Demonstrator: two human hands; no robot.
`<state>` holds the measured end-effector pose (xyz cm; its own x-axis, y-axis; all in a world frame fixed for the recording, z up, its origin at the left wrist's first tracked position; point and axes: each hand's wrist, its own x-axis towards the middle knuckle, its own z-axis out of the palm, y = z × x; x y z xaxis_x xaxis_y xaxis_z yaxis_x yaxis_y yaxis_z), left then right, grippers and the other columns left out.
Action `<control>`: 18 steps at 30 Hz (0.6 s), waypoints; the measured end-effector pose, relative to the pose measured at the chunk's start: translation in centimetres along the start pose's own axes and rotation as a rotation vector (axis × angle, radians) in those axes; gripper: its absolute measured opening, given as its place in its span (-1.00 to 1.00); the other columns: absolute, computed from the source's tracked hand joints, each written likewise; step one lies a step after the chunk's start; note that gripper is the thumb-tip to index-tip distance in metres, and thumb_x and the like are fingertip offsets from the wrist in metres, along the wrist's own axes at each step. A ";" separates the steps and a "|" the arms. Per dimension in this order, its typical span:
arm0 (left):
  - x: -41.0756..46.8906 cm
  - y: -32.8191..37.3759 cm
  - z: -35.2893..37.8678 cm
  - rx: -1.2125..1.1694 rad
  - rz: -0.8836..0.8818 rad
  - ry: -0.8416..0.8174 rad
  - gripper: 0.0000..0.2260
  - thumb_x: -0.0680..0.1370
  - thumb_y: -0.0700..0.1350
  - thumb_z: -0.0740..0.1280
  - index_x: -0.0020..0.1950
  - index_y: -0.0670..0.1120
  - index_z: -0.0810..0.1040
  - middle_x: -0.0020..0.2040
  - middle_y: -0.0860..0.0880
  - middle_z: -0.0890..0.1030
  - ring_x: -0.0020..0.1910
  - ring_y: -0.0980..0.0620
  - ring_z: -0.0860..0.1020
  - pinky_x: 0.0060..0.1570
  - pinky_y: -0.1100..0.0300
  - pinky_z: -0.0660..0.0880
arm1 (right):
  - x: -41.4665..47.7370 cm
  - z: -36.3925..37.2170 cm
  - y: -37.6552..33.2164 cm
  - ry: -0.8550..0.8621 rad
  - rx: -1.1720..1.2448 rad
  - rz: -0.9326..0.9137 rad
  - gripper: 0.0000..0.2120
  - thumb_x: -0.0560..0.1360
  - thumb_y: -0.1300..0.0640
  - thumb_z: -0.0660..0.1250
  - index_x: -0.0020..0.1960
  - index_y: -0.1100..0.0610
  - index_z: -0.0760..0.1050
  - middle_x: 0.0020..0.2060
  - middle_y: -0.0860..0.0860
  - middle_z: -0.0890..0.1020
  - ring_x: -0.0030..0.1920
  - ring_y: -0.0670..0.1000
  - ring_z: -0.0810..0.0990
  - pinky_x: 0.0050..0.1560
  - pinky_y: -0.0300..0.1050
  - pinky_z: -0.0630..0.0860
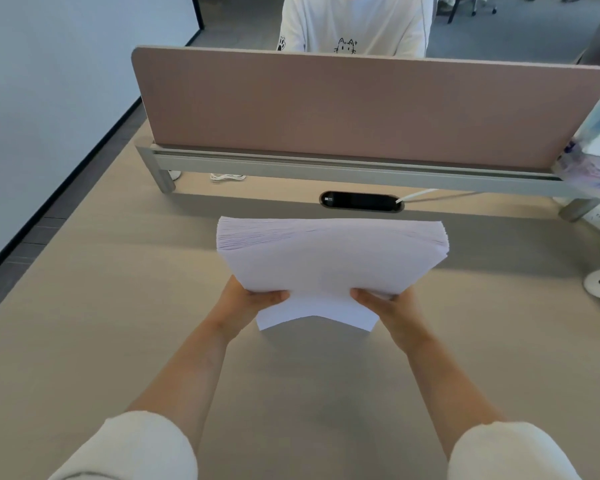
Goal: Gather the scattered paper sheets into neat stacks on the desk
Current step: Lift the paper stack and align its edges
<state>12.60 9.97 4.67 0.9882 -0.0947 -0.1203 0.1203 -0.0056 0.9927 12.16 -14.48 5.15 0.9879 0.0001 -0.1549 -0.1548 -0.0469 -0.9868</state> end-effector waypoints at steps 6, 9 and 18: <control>0.9 -0.4 -0.5 0.006 -0.047 0.049 -0.60 0.28 -0.36 0.53 0.00 0.01 0.59 -0.09 0.13 0.70 -0.05 0.19 0.64 -0.12 0.30 0.57 | 1.2 0.1 1.1 0.000 -0.044 0.040 -0.68 0.34 0.29 0.52 -0.05 -0.06 0.59 -0.10 -0.12 0.70 -0.04 -0.16 0.65 0.01 -0.15 0.56; 1.1 -0.2 -1.4 0.039 -0.095 0.062 -0.68 0.34 -0.32 0.51 -0.04 0.03 0.63 -0.06 0.08 0.70 -0.02 0.13 0.65 -0.06 0.24 0.59 | 1.9 0.8 0.7 -0.027 0.004 0.083 -0.74 0.34 0.34 0.50 -0.13 0.01 0.61 -0.21 -0.14 0.71 -0.13 -0.12 0.67 -0.06 -0.15 0.60; 1.7 -1.7 -8.8 -0.065 -0.501 0.141 -0.62 0.24 -0.27 0.58 0.03 -0.17 0.62 -0.08 -0.11 0.70 -0.18 -0.06 0.69 -0.25 0.12 0.61 | 4.9 9.1 3.0 -0.070 0.029 0.298 -0.69 0.33 0.25 0.52 0.04 0.16 0.56 -0.11 0.06 0.69 -0.17 0.06 0.68 -0.14 -0.04 0.62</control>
<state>14.87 18.56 2.72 0.8107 0.0386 -0.5842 0.5825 0.0464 0.8115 16.50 -5.52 1.00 0.8963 0.0596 -0.4395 -0.4387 -0.0270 -0.8982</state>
